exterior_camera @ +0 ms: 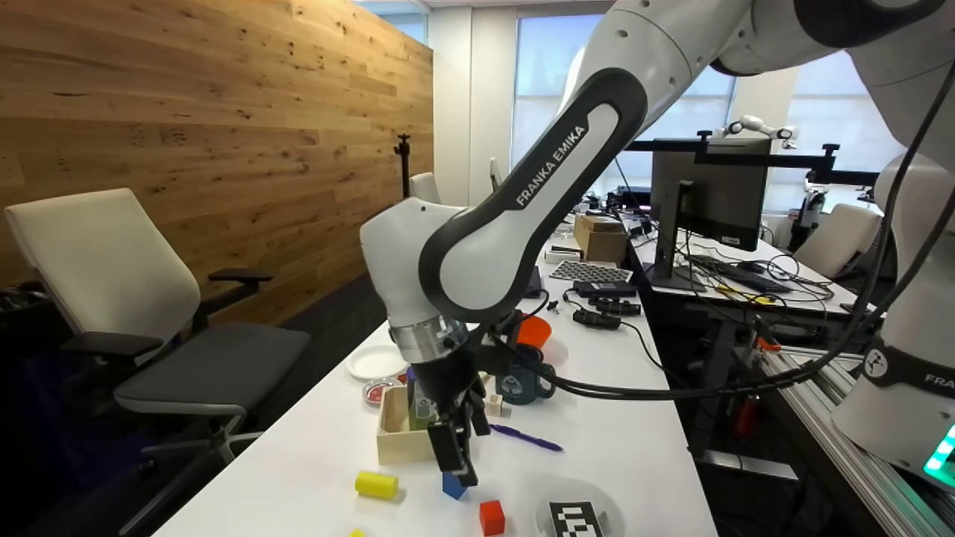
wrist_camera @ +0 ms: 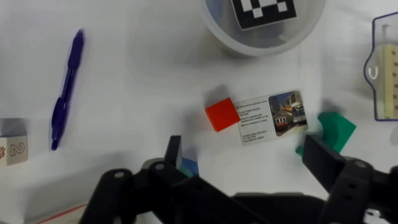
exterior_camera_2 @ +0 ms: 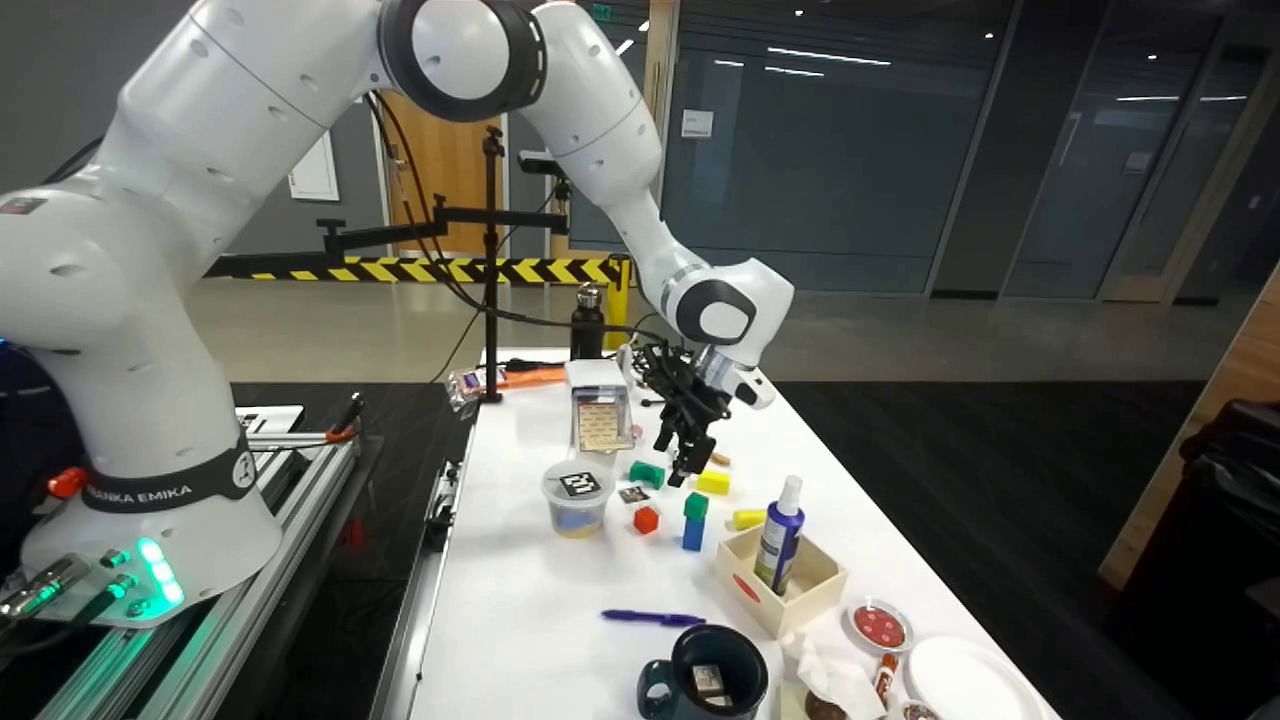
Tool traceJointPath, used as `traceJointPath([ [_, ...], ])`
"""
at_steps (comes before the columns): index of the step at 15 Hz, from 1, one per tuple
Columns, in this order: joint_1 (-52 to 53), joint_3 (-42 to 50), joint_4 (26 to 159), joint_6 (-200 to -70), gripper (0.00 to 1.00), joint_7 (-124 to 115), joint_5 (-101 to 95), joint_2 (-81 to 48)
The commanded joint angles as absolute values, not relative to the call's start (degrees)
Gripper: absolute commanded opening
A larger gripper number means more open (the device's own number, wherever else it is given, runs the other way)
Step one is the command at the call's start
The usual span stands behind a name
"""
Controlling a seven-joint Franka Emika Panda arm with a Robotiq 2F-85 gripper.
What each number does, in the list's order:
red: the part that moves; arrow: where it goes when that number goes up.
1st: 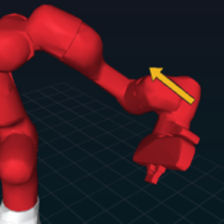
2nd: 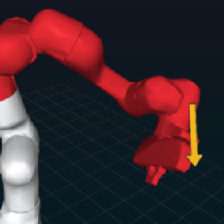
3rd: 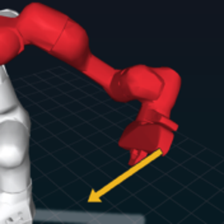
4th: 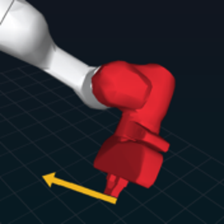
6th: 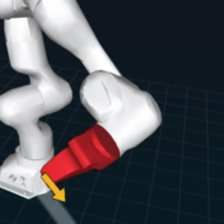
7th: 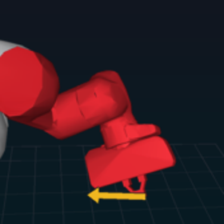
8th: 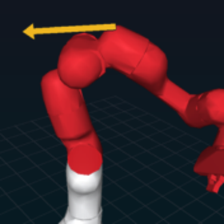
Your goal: Put the blue bottle inside the small crate, then place the clear lid on the table
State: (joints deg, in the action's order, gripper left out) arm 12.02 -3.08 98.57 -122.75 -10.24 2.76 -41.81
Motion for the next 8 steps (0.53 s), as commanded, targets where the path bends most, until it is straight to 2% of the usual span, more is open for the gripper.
traceJointPath([
  [1, 11.45, -3.73, 102.99, -123.18, 1.0, -11.37, 3.54, -40.62],
  [5, 11.07, -4.52, 106.19, -124.93, 1.0, -12.1, 5.33, -40.03],
  [8, 11.69, -3.82, 103.29, -123.24, 1.0, -11.4, 3.28, -42.06],
])
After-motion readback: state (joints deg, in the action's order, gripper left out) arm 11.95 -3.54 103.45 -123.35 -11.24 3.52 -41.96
